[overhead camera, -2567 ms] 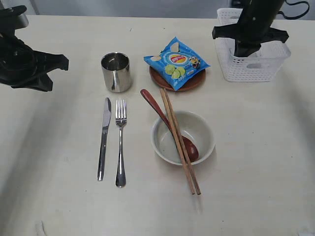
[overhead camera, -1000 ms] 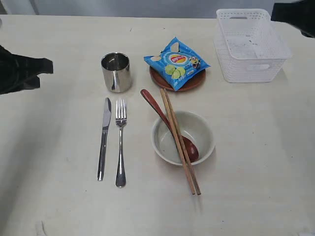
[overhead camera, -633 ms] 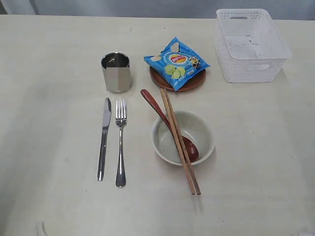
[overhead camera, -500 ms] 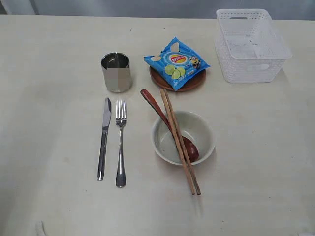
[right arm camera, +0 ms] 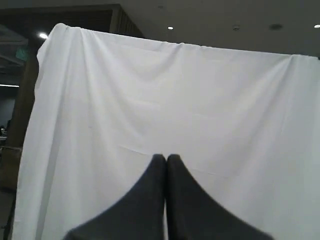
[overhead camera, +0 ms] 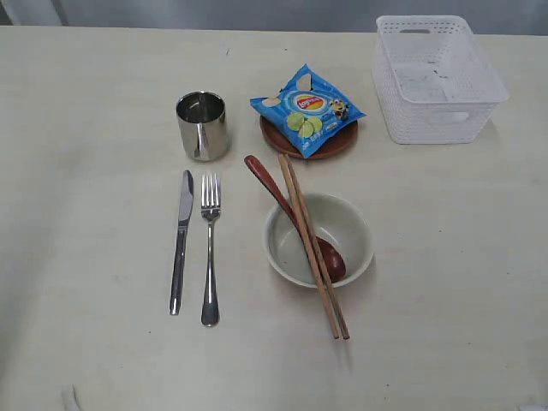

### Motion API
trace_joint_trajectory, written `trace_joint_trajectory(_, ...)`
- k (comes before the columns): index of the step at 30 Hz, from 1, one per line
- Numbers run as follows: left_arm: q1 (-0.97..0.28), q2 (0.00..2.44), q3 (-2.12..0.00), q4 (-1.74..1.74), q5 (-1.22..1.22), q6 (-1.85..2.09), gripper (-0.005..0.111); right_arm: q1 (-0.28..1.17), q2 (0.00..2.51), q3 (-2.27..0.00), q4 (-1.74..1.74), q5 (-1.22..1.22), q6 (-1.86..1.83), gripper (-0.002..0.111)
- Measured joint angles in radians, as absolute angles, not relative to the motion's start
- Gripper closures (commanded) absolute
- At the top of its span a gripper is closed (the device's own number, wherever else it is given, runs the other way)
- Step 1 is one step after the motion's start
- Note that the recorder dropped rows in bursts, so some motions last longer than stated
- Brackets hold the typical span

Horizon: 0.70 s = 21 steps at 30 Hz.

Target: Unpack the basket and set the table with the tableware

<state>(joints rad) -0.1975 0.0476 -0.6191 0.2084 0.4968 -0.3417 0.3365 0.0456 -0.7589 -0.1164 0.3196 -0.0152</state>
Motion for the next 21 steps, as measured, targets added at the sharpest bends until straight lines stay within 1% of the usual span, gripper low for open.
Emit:
trace_joint_trajectory(4,-0.198,0.004,-0.619,0.272,0.598,-0.386,0.107,0.317,0.003,-0.741,-0.257,0.481,0.066,0.109)
trace_joint_trajectory(6,-0.198,0.004,-0.619,0.267,0.612,-0.387,0.107,0.296,0.003,-0.741,-0.244,0.508,0.091,0.109)
trace_joint_trajectory(8,-0.198,0.004,-0.619,0.235,0.614,-0.387,0.107,0.290,0.002,-0.721,-0.158,0.513,0.101,0.109)
trace_joint_trajectory(10,-0.198,0.004,-0.592,0.180,0.610,-0.387,0.107,0.290,0.002,-0.645,-0.032,0.496,0.103,0.109)
trace_joint_trajectory(13,-0.198,0.006,-0.533,0.120,0.610,-0.386,0.107,0.290,0.002,-0.514,0.069,0.462,0.098,0.109)
trace_joint_trajectory(21,-0.198,0.005,-0.304,-0.036,0.576,-0.387,0.107,0.290,0.006,-0.174,0.175,0.309,0.100,0.109)
